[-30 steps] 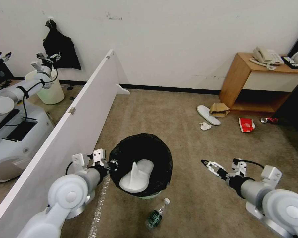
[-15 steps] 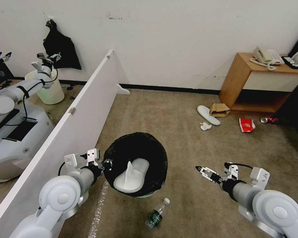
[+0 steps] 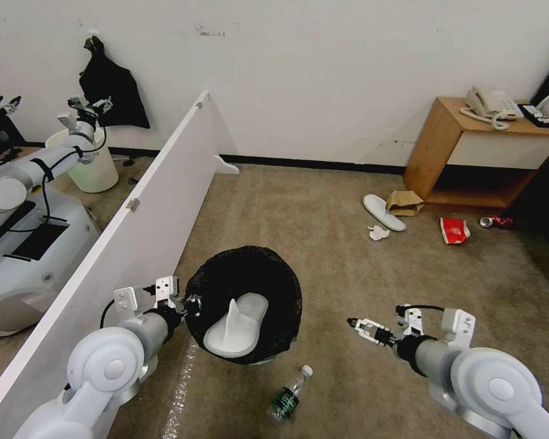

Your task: Pick up the trash bin, then pick up the garbage from the floor and place it into the trash bin.

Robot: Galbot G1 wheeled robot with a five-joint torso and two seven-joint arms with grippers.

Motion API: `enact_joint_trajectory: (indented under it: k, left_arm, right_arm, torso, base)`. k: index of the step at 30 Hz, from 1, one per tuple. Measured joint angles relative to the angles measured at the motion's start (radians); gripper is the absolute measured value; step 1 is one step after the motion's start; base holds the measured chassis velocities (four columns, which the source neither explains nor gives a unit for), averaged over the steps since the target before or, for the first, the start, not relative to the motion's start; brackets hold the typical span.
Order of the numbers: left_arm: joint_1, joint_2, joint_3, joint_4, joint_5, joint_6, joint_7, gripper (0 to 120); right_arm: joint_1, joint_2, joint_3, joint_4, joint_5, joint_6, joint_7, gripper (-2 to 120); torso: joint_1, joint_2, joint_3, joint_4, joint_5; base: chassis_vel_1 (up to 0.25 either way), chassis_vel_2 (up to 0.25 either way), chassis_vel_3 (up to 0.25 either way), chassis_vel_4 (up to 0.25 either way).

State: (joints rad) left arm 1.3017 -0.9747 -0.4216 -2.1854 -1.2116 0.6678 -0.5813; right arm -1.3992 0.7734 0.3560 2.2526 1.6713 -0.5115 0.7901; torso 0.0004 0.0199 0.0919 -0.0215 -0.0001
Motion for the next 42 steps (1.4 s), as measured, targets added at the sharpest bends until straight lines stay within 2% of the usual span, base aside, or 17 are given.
enact_joint_trajectory:
  k: [9, 18, 29, 31, 34, 36, 42]
  left_arm:
    - [0.019, -0.021, -0.042, 0.024, 0.066, -0.005, 0.019, 2]
    - [0.03, -0.029, -0.072, 0.045, 0.096, -0.013, 0.043, 2]
    - [0.027, -0.036, -0.08, 0.063, 0.098, -0.018, 0.05, 2]
    - [0.024, -0.034, -0.082, 0.068, 0.096, -0.019, 0.051, 2]
    - [0.024, -0.033, -0.083, 0.071, 0.096, -0.019, 0.052, 2]
    - [0.029, -0.032, -0.087, 0.075, 0.096, -0.021, 0.058, 2]
    - [0.037, -0.032, -0.09, 0.077, 0.099, -0.025, 0.063, 2]
  right_arm:
    - [0.132, 0.042, -0.177, -0.048, 0.04, 0.004, 0.035, 100]
    - [0.252, 0.139, -0.342, -0.12, 0.072, 0.025, 0.112, 100]
    - [0.263, 0.217, -0.382, -0.21, 0.08, 0.057, 0.197, 100]
    - [0.26, 0.266, -0.391, -0.237, 0.073, 0.061, 0.224, 100]
    - [0.26, 0.291, -0.393, -0.247, 0.069, 0.063, 0.237, 100]
    - [0.264, 0.358, -0.392, -0.282, 0.052, 0.076, 0.253, 100]
    - [0.275, 0.422, -0.371, -0.323, 0.031, 0.094, 0.256, 100]
  torso:
    - [0.0, 0.0, 0.0, 0.0001, 0.0]
    - [0.0, 0.0, 0.0, 0.0002, 0.0]
    - [0.0, 0.0, 0.0, -0.0001, 0.0001]
    - [0.0, 0.0, 0.0, 0.0, 0.0001]
    - [0.0, 0.0, 0.0, 0.0, 0.0]
    - [0.0, 0.0, 0.0, 0.0001, 0.0001]
    - [0.0, 0.0, 0.0, 0.0002, -0.0001]
  base:
    - [0.0, 0.0, 0.0, 0.0]
    - [0.0, 0.0, 0.0, 0.0]
    - [0.0, 0.0, 0.0, 0.0]
    - [0.0, 0.0, 0.0, 0.0]
    - [0.0, 0.0, 0.0, 0.0]
    - [0.0, 0.0, 0.0, 0.0]
    - [0.0, 0.0, 0.0, 0.0]
